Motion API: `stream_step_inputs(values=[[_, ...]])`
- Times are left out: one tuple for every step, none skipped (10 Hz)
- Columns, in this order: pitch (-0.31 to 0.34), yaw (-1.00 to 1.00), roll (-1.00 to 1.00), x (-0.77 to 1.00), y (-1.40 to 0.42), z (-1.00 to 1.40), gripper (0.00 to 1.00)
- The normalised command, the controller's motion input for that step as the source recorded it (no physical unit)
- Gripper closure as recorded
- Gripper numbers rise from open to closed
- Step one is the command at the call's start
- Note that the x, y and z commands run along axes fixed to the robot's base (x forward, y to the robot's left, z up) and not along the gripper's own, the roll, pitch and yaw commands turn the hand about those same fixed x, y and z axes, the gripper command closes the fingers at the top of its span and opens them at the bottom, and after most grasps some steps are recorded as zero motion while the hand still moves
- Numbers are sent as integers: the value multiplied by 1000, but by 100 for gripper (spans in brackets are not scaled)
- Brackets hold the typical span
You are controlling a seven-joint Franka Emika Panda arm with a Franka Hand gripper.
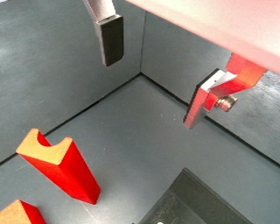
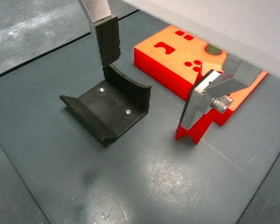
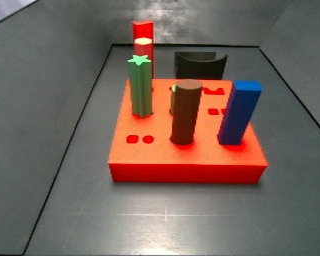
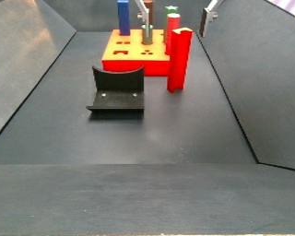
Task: Pick up the arch object. Move up. Move to above the board. Insert the arch object.
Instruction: Pick up the arch object.
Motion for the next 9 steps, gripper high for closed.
stream_step_inputs(values=[[0, 0, 86, -60, -80, 0, 0], [-114, 597, 167, -597, -480, -231, 0], [-84, 731, 64, -414, -474, -77, 0], [-40, 714, 39, -260, -511, -163, 0], [-50, 686, 36, -251, -540, -163, 0], [-66, 671, 14, -166, -543, -220, 0], [-80, 694, 27, -146, -494, -329, 0], [-79, 689, 31, -123, -491, -389, 0], [-74, 591, 17, 0, -420, -503, 0]])
